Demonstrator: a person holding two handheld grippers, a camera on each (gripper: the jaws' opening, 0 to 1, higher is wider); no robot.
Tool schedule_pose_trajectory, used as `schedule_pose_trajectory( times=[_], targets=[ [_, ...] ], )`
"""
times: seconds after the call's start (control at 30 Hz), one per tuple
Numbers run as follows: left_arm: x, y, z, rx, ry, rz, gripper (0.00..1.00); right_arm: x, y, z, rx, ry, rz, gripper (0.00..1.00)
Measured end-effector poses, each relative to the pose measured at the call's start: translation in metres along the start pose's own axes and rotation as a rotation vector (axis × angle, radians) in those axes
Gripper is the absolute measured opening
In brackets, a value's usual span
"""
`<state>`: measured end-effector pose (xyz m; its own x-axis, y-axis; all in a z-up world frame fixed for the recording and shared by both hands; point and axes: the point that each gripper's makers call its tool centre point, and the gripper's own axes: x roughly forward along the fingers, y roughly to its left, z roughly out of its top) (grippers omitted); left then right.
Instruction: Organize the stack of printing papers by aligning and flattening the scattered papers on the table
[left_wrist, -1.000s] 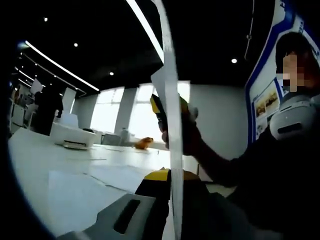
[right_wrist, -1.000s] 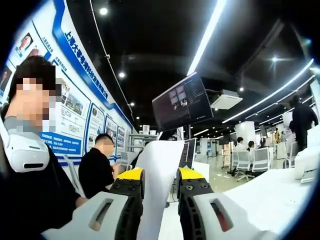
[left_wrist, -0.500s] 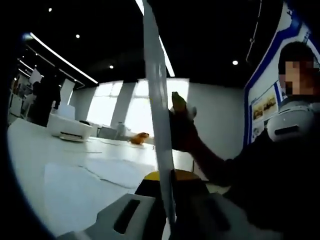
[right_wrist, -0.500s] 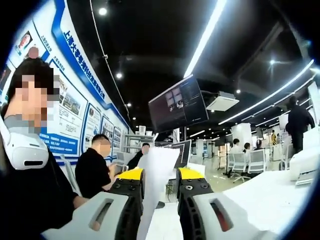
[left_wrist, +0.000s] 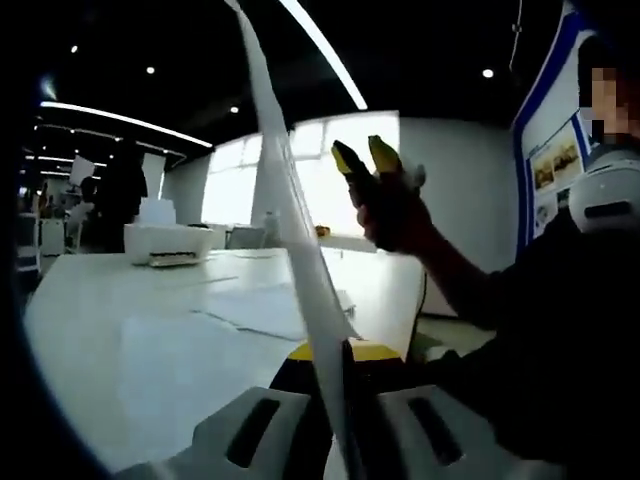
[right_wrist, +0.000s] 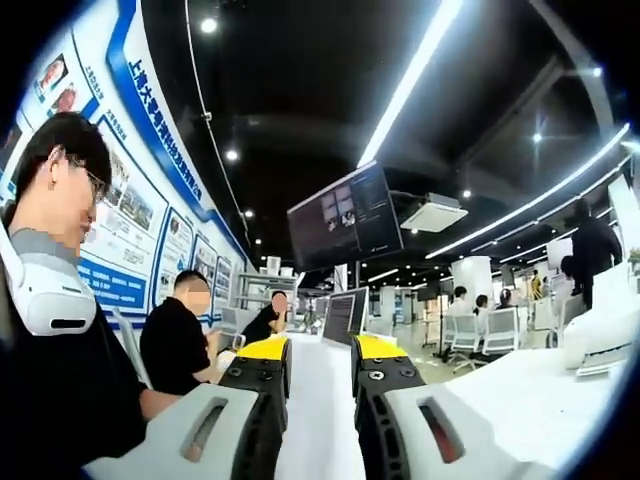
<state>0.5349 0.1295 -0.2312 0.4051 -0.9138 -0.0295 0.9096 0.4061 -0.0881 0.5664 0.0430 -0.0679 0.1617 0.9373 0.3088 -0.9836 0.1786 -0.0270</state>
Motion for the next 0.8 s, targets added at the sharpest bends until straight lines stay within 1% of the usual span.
schedule_pose_trajectory(
  times=[0.13, 0.43, 0.57, 0.7, 0.8],
  targets=[
    [-0.001, 0.0, 0.002, 0.017, -0.008, -0.004, 0.06, -0.004, -0.004, -0.002, -0.026, 0.021, -0.015, 0.2],
    [-0.007, 0.007, -0.002, 0.04, 0.006, 0.028, 0.06, -0.009, -0.009, -0.016, -0.056, 0.069, -0.048, 0.2],
    [-0.007, 0.011, -0.007, 0.071, 0.044, 0.052, 0.06, -0.01, -0.007, -0.022, -0.085, 0.097, -0.063, 0.2],
    [-0.008, 0.015, -0.01, 0.091, 0.066, 0.077, 0.06, -0.014, -0.005, -0.026, -0.122, 0.123, -0.08, 0.21],
    [-0.008, 0.018, -0.012, 0.097, 0.077, 0.085, 0.06, -0.018, -0.007, -0.034, -0.135, 0.147, -0.102, 0.21]
  ],
)
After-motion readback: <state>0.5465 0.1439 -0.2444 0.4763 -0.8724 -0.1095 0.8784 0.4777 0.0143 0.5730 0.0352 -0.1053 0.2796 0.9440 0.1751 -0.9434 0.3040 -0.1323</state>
